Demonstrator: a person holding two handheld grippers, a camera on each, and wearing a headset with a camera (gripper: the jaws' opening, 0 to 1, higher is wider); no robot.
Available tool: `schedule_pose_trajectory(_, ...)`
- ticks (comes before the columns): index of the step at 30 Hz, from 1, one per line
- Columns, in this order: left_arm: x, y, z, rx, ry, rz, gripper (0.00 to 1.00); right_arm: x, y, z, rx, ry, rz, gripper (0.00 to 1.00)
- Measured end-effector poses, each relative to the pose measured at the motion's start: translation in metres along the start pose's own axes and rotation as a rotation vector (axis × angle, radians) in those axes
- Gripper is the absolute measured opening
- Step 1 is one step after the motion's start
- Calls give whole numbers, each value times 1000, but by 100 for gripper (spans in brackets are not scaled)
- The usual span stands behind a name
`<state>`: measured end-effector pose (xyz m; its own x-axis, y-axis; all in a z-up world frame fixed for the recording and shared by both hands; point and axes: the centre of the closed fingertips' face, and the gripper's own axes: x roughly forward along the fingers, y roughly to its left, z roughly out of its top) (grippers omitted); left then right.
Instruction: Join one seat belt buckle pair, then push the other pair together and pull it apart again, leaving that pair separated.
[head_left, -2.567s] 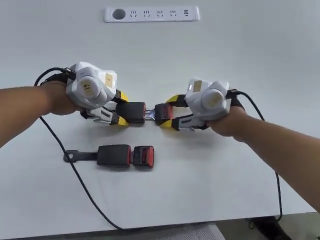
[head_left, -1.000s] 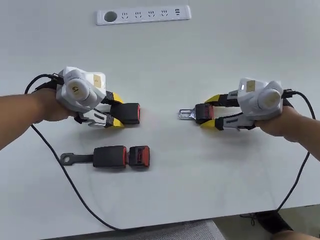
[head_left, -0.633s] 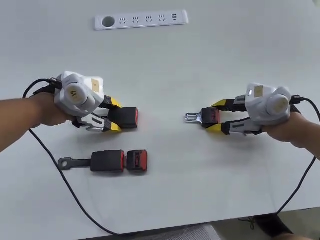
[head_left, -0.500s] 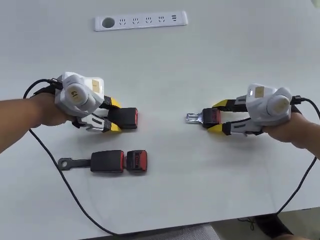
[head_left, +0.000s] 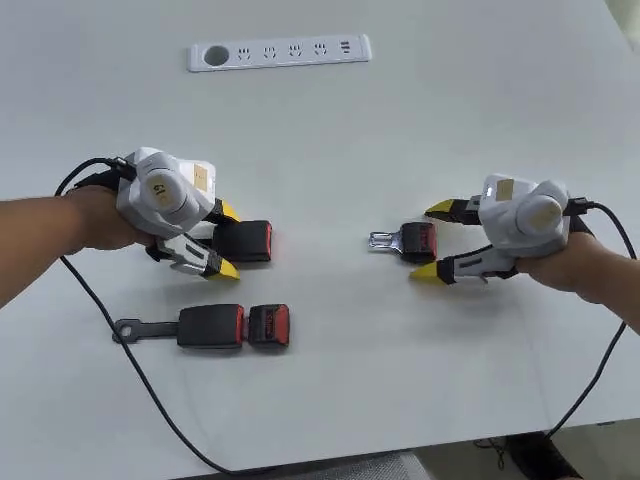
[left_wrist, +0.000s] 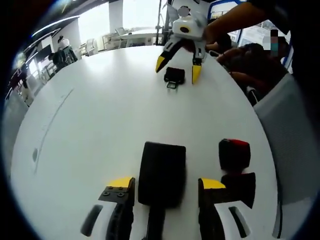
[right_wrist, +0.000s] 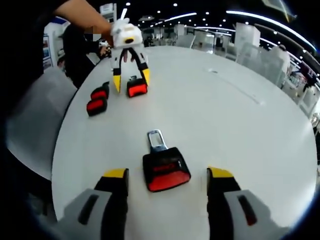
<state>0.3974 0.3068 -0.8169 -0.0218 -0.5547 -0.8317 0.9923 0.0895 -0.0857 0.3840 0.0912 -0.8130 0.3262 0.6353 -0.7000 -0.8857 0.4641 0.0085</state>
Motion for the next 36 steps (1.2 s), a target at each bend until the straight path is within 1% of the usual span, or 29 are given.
schedule_pose_trajectory(1, -3, 2, 6, -22, -37, 21, 56, -1, -1, 2, 8, -9, -16, 68)
schedule_pose_trajectory(2, -5, 2, 9, -46, -53, 26, 58, -2, -3, 6, 39, -30, -41, 72)
schedule_pose_trajectory(3, -9, 3, 11, -66, -69, 46, 62, -3, -5, 9, 54, -44, -59, 75)
schedule_pose_trajectory(4, -11, 4, 11, -71, -71, 66, 67, -6, -9, 13, 75, -64, -102, 78)
schedule_pose_trajectory(6, -17, 8, 9, -144, -69, 123, 76, -8, -14, 14, 111, -65, -149, 84)
schedule_pose_trajectory(7, -20, 9, 5, -225, -64, 159, 79, -9, -15, 16, 123, -78, -170, 87)
schedule_pose_trajectory(8, -23, 9, 3, -255, -68, 172, 82, -11, -16, 21, 126, -106, -194, 88)
schedule_pose_trajectory(10, -33, 15, 7, -269, -144, 242, 85, -13, -11, 26, 135, -107, -208, 89)
schedule_pose_trajectory(11, -37, 15, 7, -291, -164, 261, 87, -13, -9, 27, 138, -108, -212, 90)
schedule_pose_trajectory(12, -43, 14, 6, -339, -185, 286, 89, -13, -6, 32, 134, -117, -222, 91)
schedule_pose_trajectory(13, -46, 14, 5, -364, -196, 303, 92, -14, -5, 34, 133, -123, -228, 91)
schedule_pose_trajectory(14, -51, 14, 5, -380, -217, 321, 94, -13, -4, 36, 138, -131, -236, 92)
schedule_pose_trajectory(15, -57, 14, 6, -396, -247, 352, 97, -12, -4, 36, 139, -135, -243, 92)
schedule_pose_trajectory(16, -61, 13, 5, -406, -256, 366, 97, -12, -3, 38, 139, -141, -258, 92)
schedule_pose_trajectory(17, -67, 11, 2, -428, -266, 386, 98, -13, -2, 40, 146, -146, -266, 92)
schedule_pose_trajectory(18, -70, 8, 1, -439, -273, 387, 98, -13, -1, 42, 157, -155, -274, 92)
schedule_pose_trajectory(20, -79, 2, -1, -463, -303, 405, 98, -16, 3, 48, 176, -173, -308, 92)
schedule_pose_trajectory(21, -83, 0, -1, -474, -320, 414, 98, -16, 9, 51, 174, -177, -311, 92)
schedule_pose_trajectory(22, -89, -3, 2, -498, -360, 421, 99, -16, 13, 52, 175, -179, -311, 93)
schedule_pose_trajectory(23, -93, -6, 1, -511, -377, 425, 100, -16, 20, 55, 170, -179, -311, 93)
schedule_pose_trajectory(26, -103, -17, -10, -503, -372, 451, 100, -18, 31, 59, 155, -181, -317, 93)
schedule_pose_trajectory(28, -109, -24, -14, -502, -379, 458, 100, -17, 38, 60, 150, -180, -310, 94)
schedule_pose_trajectory(30, -116, -29, -17, -496, -387, 478, 100, -17, 47, 63, 134, -185, -297, 94)
schedule_pose_trajectory(31, -117, -30, -17, -493, -390, 481, 100, -16, 50, 63, 126, -184, -294, 94)
schedule_pose_trajectory(33, -125, -37, -19, -481, -399, 490, 100, -15, 57, 64, 118, -181, -284, 94)
schedule_pose_trajectory(36, -134, -47, -22, -441, -397, 495, 100, -17, 64, 68, 107, -190, -275, 95)
